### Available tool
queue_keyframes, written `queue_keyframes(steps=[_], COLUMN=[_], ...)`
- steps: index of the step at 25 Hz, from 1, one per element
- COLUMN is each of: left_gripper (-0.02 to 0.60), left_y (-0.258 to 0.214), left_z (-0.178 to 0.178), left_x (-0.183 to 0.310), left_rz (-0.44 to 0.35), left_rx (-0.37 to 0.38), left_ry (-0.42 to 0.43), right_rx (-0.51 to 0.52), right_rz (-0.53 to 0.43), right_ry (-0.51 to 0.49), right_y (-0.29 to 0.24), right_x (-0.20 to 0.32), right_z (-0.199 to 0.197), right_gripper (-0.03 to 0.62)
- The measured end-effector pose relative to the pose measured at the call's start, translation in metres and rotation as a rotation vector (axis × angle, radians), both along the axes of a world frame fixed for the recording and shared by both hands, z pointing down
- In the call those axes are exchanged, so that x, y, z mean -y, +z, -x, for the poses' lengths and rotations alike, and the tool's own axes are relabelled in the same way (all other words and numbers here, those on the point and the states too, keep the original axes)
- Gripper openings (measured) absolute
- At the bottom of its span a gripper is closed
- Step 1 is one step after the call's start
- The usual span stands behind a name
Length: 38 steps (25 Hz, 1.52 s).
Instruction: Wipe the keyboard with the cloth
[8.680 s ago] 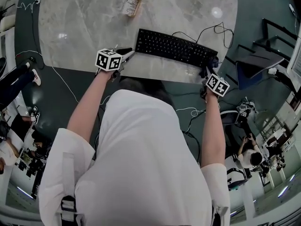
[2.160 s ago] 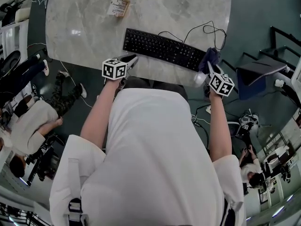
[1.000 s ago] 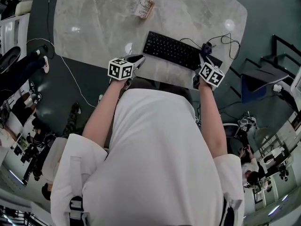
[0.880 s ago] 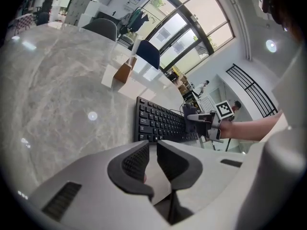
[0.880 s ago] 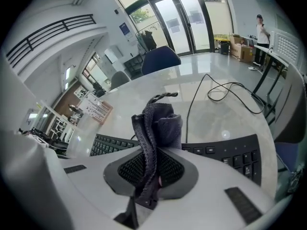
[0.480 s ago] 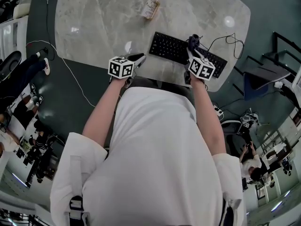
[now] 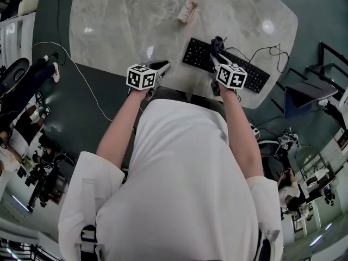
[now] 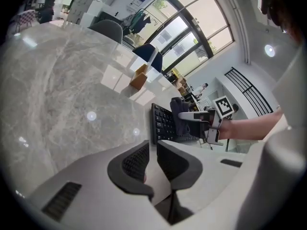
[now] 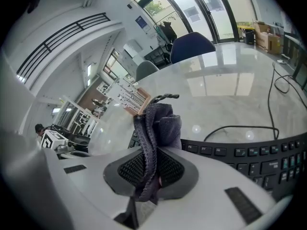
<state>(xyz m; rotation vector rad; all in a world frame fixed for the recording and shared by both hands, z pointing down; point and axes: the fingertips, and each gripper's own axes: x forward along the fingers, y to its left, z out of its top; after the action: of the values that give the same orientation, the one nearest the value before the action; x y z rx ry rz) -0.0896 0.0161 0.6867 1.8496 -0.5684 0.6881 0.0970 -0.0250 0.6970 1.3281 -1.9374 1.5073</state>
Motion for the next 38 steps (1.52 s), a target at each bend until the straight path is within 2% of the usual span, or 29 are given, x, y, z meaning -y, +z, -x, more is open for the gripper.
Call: queue_keyframes(steps=[3,11,16,25,29,34,38], left_gripper=[0.054,0.055,0.055,0.054,0.043,0.043,0.037], left_y=[0.0,0.001,-0.005,-0.014,-0.018,-0.023,-0.029], left_z=[0.011,0.036,0.048,0.039,0.026,0.013,0.005], left_x=[-0.002,-0.003,0.003,0.016,0.023,0.03,0.03], left_rz=[0.003,0.004,-0.007,-0.038,-0.054,-0.064,-0.072], left_rx=[0.001,0.009,0.002,-0.059,-0.088,-0.112,-0.129], left_ry=[-0.005,-0.006,0.005,0.084,0.134,0.174,0.212], right_rx=[0.029,0.148,0.155,0.119,0.101,0.008,-0.017], right_rz=[0.006,0.032,0.023,-0.042,-0.066,-0.134,-0.156], right_ry=[-0.024,-0.173,-0.231,-0.165,-0.096,0.008,0.073], right_y=[-0.001,-0.004,-0.009,-0.046,-0.062,-0.081,-0.091], right_x=[0.002,-0.006,-0.011,-0.013,-0.019,-0.025,-0.033], right_z=[0.016,0.081,0.105,0.074,0.055,0.028,0.012], right_gripper=[0.063,0.063,0.063,0.063,0.063,0.063,0.063])
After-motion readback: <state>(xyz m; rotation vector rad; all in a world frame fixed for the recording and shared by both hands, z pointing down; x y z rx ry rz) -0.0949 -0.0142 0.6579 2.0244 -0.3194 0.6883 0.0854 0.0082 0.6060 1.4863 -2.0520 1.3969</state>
